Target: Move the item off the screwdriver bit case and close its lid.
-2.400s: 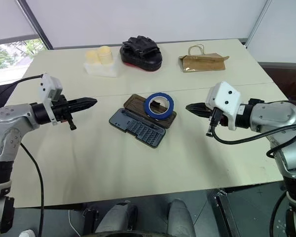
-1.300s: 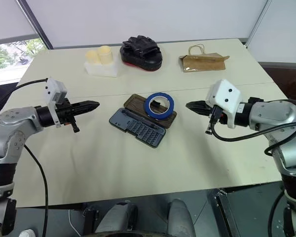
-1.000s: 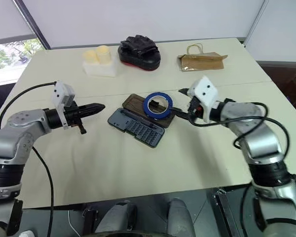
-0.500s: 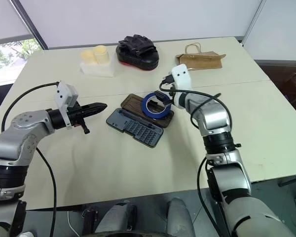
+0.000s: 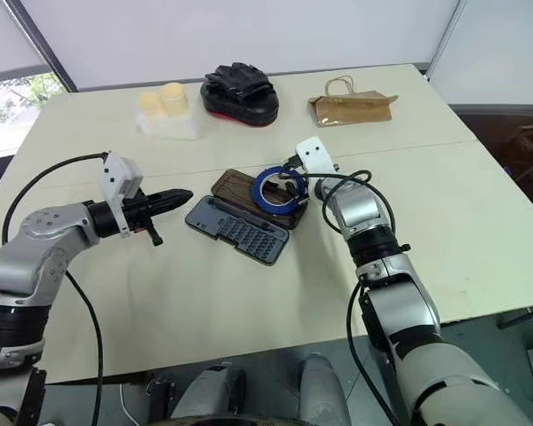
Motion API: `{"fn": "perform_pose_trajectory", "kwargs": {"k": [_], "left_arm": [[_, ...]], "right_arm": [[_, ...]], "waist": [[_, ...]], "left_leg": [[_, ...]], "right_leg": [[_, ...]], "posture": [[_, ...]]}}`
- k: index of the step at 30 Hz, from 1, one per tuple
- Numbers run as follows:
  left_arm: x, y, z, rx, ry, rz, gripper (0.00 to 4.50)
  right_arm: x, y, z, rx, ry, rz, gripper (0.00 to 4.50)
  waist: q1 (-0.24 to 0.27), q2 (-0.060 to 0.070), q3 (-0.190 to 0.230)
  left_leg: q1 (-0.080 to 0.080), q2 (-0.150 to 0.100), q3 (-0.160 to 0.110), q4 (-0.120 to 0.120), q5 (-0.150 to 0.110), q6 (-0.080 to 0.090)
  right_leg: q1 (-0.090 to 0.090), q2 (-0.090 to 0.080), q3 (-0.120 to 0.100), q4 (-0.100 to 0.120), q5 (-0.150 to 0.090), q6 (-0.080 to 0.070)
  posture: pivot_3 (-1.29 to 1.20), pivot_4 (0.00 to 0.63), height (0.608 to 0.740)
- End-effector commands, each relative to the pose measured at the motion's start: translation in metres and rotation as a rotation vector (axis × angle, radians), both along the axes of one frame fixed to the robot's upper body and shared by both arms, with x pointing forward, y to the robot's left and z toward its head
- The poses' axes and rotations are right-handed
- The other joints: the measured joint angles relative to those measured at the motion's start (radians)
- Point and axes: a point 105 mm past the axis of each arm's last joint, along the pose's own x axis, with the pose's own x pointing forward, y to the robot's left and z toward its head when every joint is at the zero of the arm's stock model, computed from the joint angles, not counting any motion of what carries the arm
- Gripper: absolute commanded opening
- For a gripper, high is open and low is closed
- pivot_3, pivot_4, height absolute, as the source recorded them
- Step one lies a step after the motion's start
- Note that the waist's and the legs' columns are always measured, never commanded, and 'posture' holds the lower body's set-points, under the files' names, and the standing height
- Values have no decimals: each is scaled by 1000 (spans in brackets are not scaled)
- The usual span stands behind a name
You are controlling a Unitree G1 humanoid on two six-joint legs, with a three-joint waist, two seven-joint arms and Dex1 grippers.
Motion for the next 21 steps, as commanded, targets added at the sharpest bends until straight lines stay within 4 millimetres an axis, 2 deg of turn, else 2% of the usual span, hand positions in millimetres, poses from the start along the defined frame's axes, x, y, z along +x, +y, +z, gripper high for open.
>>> {"fn": "perform_pose_trajectory", "kwargs": {"k": [1,3,5,8,12,15,19,21], "left_arm": [[-2,-1,10,5,-58,0,0],[-1,-1,10,4,-60,1,0],[-1,-1,10,4,-62,2,0],[0,-1,10,6,-67,5,0],[1,-1,10,8,-71,10,0],[1,-1,9,7,-73,11,0],[1,-1,9,5,-73,12,0],[2,-2,8,3,-72,10,0]], "right_arm": [[4,4,9,-10,-19,-7,3921],[4,5,9,-7,-8,-15,3103],[4,6,9,-13,-5,-19,1954],[5,6,9,-24,-3,-25,523],[5,5,16,-18,-16,-26,479],[5,-4,37,-25,-81,-46,479],[0,-32,75,-107,-228,-93,479],[-7,-62,91,-128,-269,-170,479]], "waist": [[0,0,0],[1,0,0],[3,0,0],[2,0,0],[1,0,0],[2,0,0],[4,1,1],[3,1,1]], "left_leg": [[0,0,0,0,0,0],[0,0,0,0,0,0],[0,0,0,0,0,0],[0,0,0,0,0,0],[0,0,0,0,0,0],[-1,0,0,0,0,0],[-5,-1,-1,2,0,0],[-7,-1,-1,2,0,0]], "right_leg": [[0,0,0,0,0,0],[0,0,0,0,0,0],[0,0,0,0,0,0],[0,0,0,0,0,0],[0,0,0,0,0,0],[0,0,0,0,0,0],[-4,0,0,1,0,0],[-6,0,0,1,0,0]], "posture": [[0,150,740],[0,150,740],[0,150,740],[0,150,740],[0,150,740],[0,150,740],[0,150,740],[0,150,740]]}}
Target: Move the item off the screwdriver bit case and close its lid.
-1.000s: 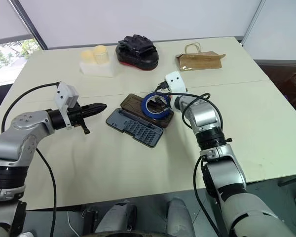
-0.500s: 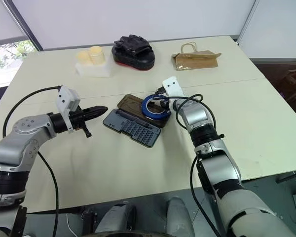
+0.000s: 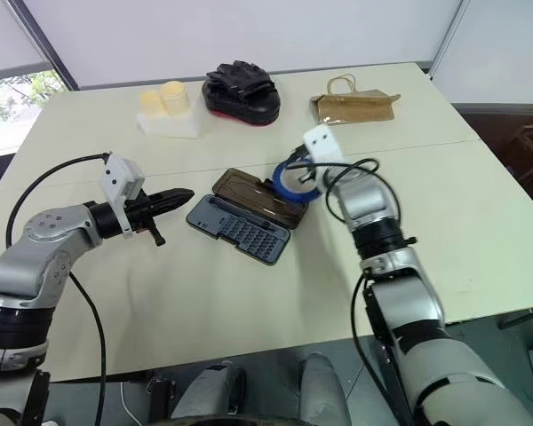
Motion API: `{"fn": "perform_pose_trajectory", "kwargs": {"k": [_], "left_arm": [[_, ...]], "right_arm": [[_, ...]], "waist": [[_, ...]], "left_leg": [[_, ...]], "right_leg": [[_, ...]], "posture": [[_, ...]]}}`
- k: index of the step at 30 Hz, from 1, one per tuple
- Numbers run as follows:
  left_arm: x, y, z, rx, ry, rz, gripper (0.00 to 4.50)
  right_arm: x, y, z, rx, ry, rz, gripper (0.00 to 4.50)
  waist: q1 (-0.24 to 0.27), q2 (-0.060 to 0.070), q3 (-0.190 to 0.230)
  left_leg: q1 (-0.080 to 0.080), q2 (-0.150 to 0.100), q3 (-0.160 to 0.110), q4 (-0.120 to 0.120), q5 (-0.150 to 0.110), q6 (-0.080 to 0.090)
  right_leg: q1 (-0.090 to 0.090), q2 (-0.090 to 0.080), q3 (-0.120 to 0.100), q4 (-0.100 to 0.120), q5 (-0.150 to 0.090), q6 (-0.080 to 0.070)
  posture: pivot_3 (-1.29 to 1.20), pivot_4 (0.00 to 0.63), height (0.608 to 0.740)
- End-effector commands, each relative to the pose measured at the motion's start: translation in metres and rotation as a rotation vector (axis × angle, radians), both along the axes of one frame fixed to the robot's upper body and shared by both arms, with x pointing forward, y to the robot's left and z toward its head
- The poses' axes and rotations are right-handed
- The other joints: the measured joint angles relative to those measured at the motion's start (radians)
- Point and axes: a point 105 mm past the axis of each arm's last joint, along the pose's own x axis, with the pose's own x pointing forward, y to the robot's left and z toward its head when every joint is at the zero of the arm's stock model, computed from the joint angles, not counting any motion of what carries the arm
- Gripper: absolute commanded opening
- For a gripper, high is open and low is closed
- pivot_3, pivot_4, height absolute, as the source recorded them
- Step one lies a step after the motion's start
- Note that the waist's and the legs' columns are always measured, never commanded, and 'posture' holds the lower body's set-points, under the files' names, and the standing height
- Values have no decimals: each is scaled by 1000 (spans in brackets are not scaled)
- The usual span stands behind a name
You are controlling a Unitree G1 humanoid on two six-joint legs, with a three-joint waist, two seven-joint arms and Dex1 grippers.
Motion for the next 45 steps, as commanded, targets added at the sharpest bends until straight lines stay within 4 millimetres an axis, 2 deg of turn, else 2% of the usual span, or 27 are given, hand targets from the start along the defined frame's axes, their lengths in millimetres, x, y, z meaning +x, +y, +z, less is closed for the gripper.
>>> {"fn": "perform_pose_trajectory", "kwargs": {"k": [1,3,5,7,11,16,21,25,27,28,33,35,38,40,43,44,45], "left_arm": [[1,-2,8,-2,-46,-4,0],[1,-4,6,-4,-43,-6,0],[2,-5,5,-5,-42,-10,0],[3,-7,4,-6,-41,-13,0],[6,-8,3,-7,-41,-18,0],[7,-10,2,-6,-40,-25,0],[6,-11,1,2,-41,-31,0],[5,-12,1,8,-45,-29,0],[5,-11,1,9,-45,-28,0],[5,-11,1,10,-45,-28,0],[5,-11,1,13,-46,-27,0],[6,-11,2,13,-47,-28,0],[6,-11,2,10,-45,-30,0],[7,-11,3,7,-43,-30,0],[8,-10,2,2,-36,-28,0],[9,-10,2,2,-34,-28,0],[9,-10,2,2,-33,-29,0]], "right_arm": [[-13,-44,48,-32,-149,-114,479],[-23,-71,55,-67,-173,-194,479],[-32,-97,55,-148,-183,-273,479],[-43,-126,47,-219,-151,-367,479],[-61,-169,27,-244,-87,-543,479],[-76,-195,7,-222,-69,-690,479],[-82,-206,-4,-171,-56,-795,479],[-83,-207,-15,-170,-23,-803,479],[-84,-207,-21,-171,-8,-805,1533],[-85,-206,-22,-175,-5,-805,1883],[-89,-207,-21,-182,-4,-824,4477],[-90,-207,-18,-192,-8,-827,4477],[-84,-191,14,-249,-117,-698,4477],[-81,-174,31,-171,-164,-623,4477],[-74,-125,47,-23,-185,-373,4477],[-73,-105,49,17,-179,-276,4477],[-73,-93,50,39,-172,-220,4477]], "waist": [[2,0,0],[4,0,0],[4,0,0],[3,0,0],[-1,0,0],[0,0,0],[1,0,0],[1,0,0],[1,0,0],[1,0,0],[0,0,0],[0,0,0],[1,0,0],[0,0,0],[-3,1,0],[-2,1,0],[-2,1,0]], "left_leg": [[-1,0,0,0,0,0],[-1,0,0,0,0,0],[-2,0,0,0,0,0],[-2,0,1,0,0,0],[-2,0,5,0,0,0],[-2,0,5,0,0,0],[-2,0,5,1,0,0],[-2,0,5,1,0,0],[-2,0,5,1,0,0],[-2,0,5,1,0,0],[-2,0,5,1,0,0],[-2,0,5,1,0,0],[-2,0,5,2,0,0],[-2,0,5,2,0,0],[-1,0,5,2,0,0],[-1,1,5,2,0,0],[-1,1,5,2,0,0]], "right_leg": [[-1,0,0,0,0,0],[-1,0,-1,0,0,0],[-1,0,-1,0,0,0],[-1,0,0,-1,0,0],[-1,0,0,0,0,0],[-2,0,1,1,0,0],[-1,0,1,1,0,0],[-1,0,1,1,0,0],[-1,0,1,1,0,0],[-1,0,1,1,0,0],[-1,0,1,1,0,0],[-1,0,1,1,0,0],[-1,0,1,1,0,0],[-1,0,1,1,0,0],[-1,0,1,1,0,0],[-1,1,1,2,0,0],[-1,1,1,2,0,0]], "posture": [[0,150,740],[0,150,740],[0,150,740],[0,150,740],[0,150,740],[0,150,740],[0,150,740],[0,150,740],[0,150,740],[0,150,740],[0,150,740],[0,150,740],[0,150,740],[0,150,740],[0,150,740],[0,150,740],[0,150,740]]}}
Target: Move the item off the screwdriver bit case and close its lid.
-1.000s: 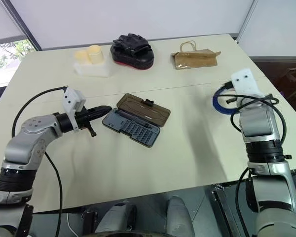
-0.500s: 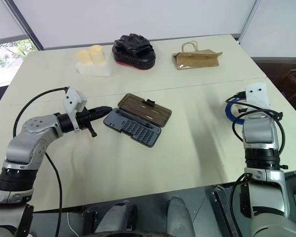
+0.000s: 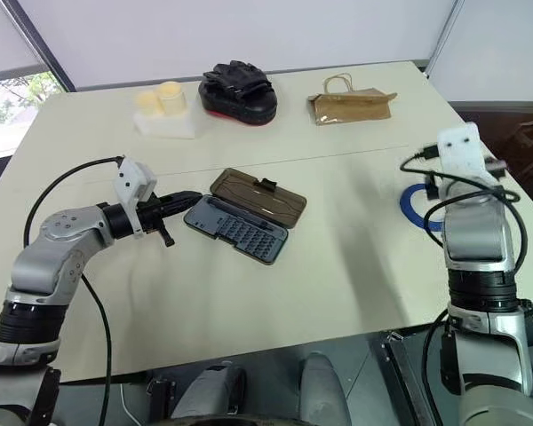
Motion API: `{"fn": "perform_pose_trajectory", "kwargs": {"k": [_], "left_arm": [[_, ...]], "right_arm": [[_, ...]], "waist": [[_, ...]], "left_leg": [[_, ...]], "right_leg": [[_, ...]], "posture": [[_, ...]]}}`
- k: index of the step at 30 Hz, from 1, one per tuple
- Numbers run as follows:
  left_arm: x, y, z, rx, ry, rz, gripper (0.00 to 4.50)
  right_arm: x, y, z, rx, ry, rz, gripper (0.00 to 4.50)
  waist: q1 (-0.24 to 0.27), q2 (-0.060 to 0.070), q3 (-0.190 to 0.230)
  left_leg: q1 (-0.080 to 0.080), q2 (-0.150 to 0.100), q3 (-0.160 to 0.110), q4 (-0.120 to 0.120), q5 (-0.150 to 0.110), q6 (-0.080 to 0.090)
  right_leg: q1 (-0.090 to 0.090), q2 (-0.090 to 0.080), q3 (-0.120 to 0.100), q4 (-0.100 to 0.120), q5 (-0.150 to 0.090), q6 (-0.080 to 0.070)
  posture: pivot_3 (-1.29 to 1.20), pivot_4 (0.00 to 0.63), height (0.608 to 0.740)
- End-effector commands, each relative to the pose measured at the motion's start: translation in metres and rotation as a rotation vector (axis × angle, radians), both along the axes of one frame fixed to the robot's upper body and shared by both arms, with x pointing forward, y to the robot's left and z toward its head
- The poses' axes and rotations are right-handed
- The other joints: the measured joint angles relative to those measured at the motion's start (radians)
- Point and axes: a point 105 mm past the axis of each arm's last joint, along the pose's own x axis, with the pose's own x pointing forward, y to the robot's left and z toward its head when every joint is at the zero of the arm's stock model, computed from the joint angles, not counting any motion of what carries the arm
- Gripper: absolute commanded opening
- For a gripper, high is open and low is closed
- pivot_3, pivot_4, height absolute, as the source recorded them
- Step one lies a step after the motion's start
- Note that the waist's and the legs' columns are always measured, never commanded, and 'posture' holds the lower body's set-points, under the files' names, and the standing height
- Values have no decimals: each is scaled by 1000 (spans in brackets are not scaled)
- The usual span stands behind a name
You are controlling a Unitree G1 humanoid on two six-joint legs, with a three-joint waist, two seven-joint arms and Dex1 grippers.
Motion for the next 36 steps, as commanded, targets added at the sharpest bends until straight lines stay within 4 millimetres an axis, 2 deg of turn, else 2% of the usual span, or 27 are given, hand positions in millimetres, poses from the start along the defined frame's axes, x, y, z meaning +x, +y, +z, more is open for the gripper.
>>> {"fn": "perform_pose_trajectory", "kwargs": {"k": [1,3,7,11,22,25,34,36], "left_arm": [[2,0,11,2,-38,-8,0],[4,0,11,1,-35,-11,0],[7,0,12,-2,-33,-11,0],[7,1,12,-2,-33,-9,0],[3,3,11,-4,-36,12,0],[3,4,11,-4,-38,19,0],[-1,8,11,-1,-35,21,0],[-1,8,11,0,-36,21,0]], "right_arm": [[2,60,17,135,-39,291,4477],[5,83,8,195,18,393,4477],[7,118,-17,240,154,539,4477],[8,141,-38,258,250,625,4477],[23,162,-71,265,337,583,4477],[29,161,-78,198,343,534,4477],[28,162,-93,188,386,484,4477],[26,164,-94,185,393,495,3971]], "waist": [[1,0,0],[2,0,0],[10,0,0],[3,0,0],[1,0,0],[2,0,0],[0,0,0],[1,0,0]], "left_leg": [[0,0,0,0,0,0],[0,0,-1,0,0,0],[0,-2,-3,1,0,0],[0,-2,-4,1,0,0],[0,-1,-4,1,0,0],[-1,-1,-4,1,0,0],[0,-1,-4,1,0,-1],[0,-1,-4,1,0,-1]], "right_leg": [[0,0,0,0,0,0],[0,0,0,1,0,0],[1,-1,0,2,0,0],[0,-1,0,4,0,0],[-3,-1,0,9,0,0],[-3,-1,0,9,0,0],[-4,-2,0,9,0,0],[-4,-2,0,9,0,0]], "posture": [[0,150,740],[0,150,740],[0,150,740],[0,150,740],[0,150,740],[0,150,740],[0,150,740],[0,150,740]]}}
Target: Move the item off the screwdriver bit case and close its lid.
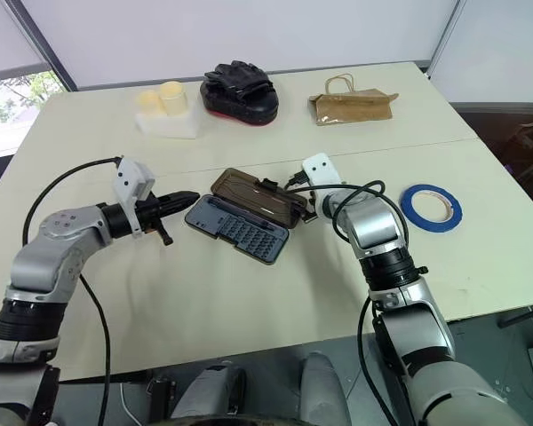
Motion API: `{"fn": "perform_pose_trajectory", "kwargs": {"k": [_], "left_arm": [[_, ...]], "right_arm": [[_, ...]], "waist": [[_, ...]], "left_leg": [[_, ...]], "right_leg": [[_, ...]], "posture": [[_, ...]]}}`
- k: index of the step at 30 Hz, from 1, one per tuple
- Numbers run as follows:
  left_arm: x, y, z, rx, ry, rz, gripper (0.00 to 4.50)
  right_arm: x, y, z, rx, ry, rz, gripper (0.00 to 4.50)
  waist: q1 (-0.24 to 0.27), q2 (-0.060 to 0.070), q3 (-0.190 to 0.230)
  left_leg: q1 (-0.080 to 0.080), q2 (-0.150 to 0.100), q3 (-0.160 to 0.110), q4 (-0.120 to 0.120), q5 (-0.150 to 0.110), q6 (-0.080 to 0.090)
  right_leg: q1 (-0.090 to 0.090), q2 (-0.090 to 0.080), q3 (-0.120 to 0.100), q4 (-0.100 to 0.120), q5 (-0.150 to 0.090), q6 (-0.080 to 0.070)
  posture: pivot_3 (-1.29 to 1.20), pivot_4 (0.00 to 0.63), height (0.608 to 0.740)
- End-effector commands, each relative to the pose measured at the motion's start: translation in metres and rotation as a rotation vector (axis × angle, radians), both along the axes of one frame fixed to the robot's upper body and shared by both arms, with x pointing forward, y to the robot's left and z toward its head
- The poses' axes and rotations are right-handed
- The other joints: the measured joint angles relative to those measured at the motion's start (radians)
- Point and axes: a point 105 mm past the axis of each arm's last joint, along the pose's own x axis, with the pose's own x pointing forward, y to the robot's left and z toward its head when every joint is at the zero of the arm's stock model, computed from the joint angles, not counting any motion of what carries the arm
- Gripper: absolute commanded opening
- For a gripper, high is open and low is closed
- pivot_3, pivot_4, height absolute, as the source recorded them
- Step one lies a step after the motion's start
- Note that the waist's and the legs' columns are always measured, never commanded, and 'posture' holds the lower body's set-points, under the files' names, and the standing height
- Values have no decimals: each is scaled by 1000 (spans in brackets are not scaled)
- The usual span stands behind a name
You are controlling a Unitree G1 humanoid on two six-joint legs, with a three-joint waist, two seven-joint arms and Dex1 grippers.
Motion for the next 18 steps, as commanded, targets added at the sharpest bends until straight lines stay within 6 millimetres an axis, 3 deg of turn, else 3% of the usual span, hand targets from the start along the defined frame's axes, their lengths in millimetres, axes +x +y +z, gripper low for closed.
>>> {"fn": "perform_pose_trajectory", "kwargs": {"k": [1,7,8,18], "left_arm": [[-2,2,17,3,-67,-4,0],[-1,2,19,5,-76,-3,0],[-1,2,20,6,-78,-3,0],[-3,3,26,-8,-86,-9,0]], "right_arm": [[-4,4,-1,-18,6,8,3663],[-11,13,-3,-19,28,44,561],[-12,14,-3,-20,31,48,215],[-10,13,-1,-63,27,96,100]], "waist": [[1,0,0],[4,0,0],[2,0,0],[-1,-1,-1]], "left_leg": [[0,0,0,0,0,0],[0,0,-1,0,0,0],[0,0,-1,0,0,0],[1,0,0,0,0,0]], "right_leg": [[0,0,0,0,0,0],[0,0,0,0,0,0],[0,0,0,0,0,0],[0,0,0,0,0,0]], "posture": [[0,150,740],[0,150,740],[0,150,740],[0,150,740]]}}
